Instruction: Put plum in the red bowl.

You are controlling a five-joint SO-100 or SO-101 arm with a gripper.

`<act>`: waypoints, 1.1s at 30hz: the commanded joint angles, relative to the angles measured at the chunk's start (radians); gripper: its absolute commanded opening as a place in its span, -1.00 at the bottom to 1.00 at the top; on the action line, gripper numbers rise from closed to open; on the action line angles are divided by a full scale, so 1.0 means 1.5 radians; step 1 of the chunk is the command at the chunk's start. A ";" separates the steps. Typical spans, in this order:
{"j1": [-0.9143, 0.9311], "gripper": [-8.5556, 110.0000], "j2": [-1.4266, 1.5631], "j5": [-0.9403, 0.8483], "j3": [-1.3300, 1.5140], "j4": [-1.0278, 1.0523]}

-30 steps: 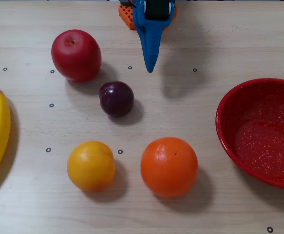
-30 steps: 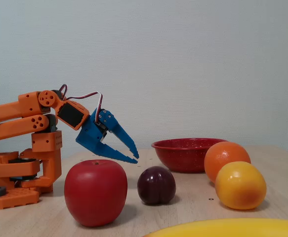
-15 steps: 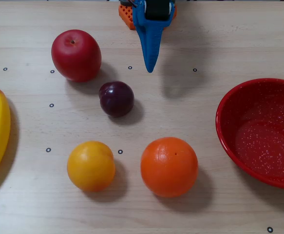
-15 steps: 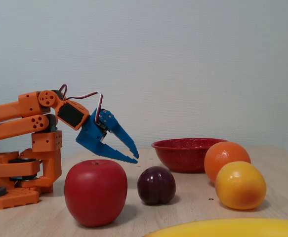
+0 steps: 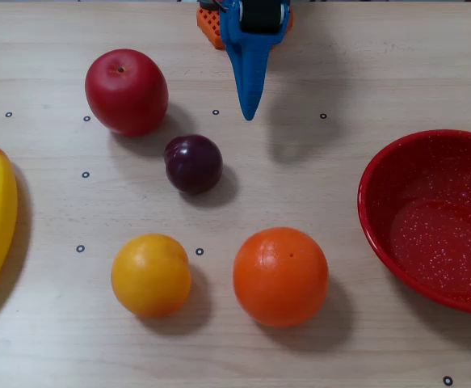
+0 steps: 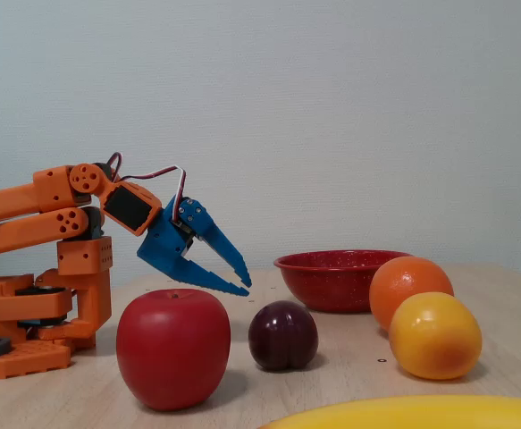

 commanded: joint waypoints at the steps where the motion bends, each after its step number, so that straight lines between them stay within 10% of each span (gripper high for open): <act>1: -0.010 -0.86 0.014 -0.022 0.028 0.003; 33: -0.014 -0.86 -0.254 -0.085 -0.317 0.096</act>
